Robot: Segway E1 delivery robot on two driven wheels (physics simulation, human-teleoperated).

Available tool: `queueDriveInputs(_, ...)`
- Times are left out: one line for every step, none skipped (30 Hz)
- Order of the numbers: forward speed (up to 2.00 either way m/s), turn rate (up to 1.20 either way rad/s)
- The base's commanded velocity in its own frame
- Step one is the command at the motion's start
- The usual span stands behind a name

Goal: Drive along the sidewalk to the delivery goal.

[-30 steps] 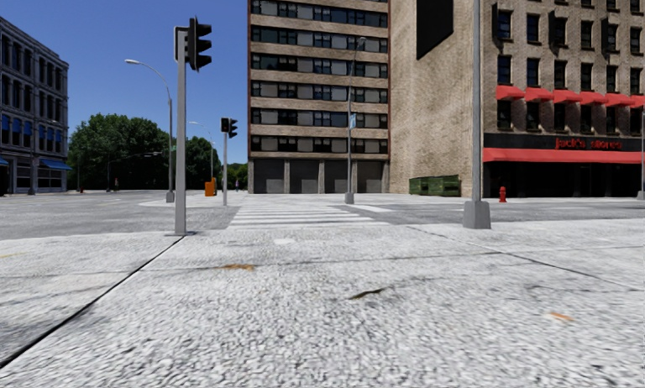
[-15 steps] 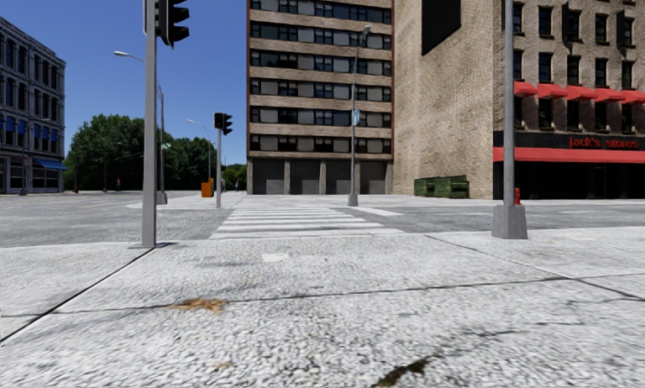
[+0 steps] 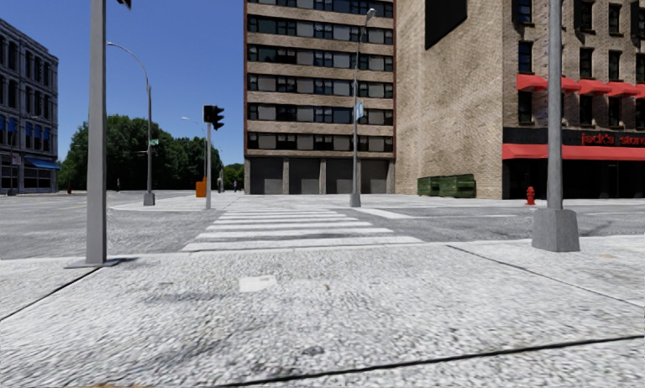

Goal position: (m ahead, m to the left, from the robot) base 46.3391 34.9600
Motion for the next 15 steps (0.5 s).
queueDriveInputs(2.0,0.0)
queueDriveInputs(2.0,0.0)
queueDriveInputs(2.0,0.0)
queueDriveInputs(2.0,0.0)
queueDriveInputs(2.0,0.0)
queueDriveInputs(2.0,0.0)
queueDriveInputs(2.0,0.0)
queueDriveInputs(2.0,0.0)
queueDriveInputs(2.0,0.0)
queueDriveInputs(2.0,0.0)
queueDriveInputs(2.0,0.0)
queueDriveInputs(2.0,0.0)
queueDriveInputs(2.0,0.0)
queueDriveInputs(2.0,0.0)
queueDriveInputs(2.0,0.0)
